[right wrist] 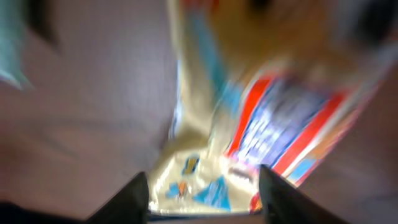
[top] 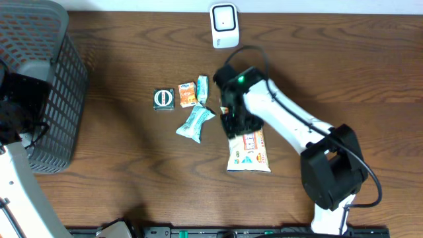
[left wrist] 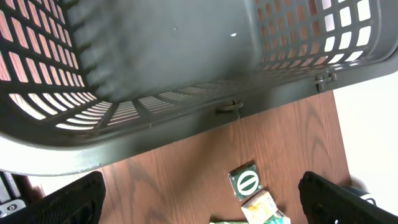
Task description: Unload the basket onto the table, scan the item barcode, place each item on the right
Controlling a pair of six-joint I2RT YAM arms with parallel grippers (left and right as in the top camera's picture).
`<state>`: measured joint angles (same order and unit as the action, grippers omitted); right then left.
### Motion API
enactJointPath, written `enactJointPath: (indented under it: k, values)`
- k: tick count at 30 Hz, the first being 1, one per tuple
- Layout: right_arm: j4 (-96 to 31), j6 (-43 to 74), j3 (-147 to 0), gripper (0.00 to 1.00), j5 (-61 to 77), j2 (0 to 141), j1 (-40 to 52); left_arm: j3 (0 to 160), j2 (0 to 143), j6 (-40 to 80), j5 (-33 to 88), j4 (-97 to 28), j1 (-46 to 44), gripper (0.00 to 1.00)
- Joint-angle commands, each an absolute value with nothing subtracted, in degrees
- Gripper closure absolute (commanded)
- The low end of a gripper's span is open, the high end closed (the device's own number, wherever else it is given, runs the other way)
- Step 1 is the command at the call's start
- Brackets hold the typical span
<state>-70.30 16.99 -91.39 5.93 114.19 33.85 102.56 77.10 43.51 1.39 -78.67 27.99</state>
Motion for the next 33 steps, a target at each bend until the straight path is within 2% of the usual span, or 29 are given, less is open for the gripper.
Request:
enactJointPath:
  k: [1, 4, 5, 11, 19, 21, 25, 28, 33]
  values:
    - [-67.6, 17.1, -92.7, 0.70, 3.7, 113.9, 31.1, 102.7, 77.1, 43.6, 1.1, -78.8, 28.2, 0.03]
    - [-65.5, 17.1, -91.9, 0.89, 2.0, 114.0, 30.1, 102.7, 77.1, 43.6, 1.1, -78.8, 28.2, 0.03]
    - [-64.8, 17.1, -91.4, 0.91, 1.3, 114.0, 29.9, 102.7, 77.1, 43.6, 1.1, -78.8, 28.2, 0.02]
    - [-58.5, 17.1, -85.8, 0.92, 0.6, 114.2, 29.8, 102.7, 77.1, 43.6, 1.1, -78.8, 28.2, 0.02]
    - [-46.6, 19.7, -78.9, 0.89, 0.6, 114.3, 29.8, 102.7, 77.1, 43.6, 1.1, -78.8, 28.2, 0.02]
    - [-45.2, 19.7, -79.3, 0.85, 0.6, 114.2, 29.4, 102.7, 77.1, 43.6, 1.1, -78.8, 28.2, 0.02]
    - [-50.7, 19.7, -85.1, 0.85, 0.6, 114.2, 28.4, 102.7, 77.1, 43.6, 1.1, -78.8, 28.2, 0.02]
    - [-59.3, 19.6, -92.2, 0.88, 0.6, 114.2, 27.6, 102.7, 77.1, 43.6, 1.1, -78.8, 28.2, 0.02]
    - [-75.5, 17.5, -101.1, 0.84, 0.6, 114.2, 27.7, 102.7, 77.1, 43.6, 1.1, -78.8, 28.2, 0.02]
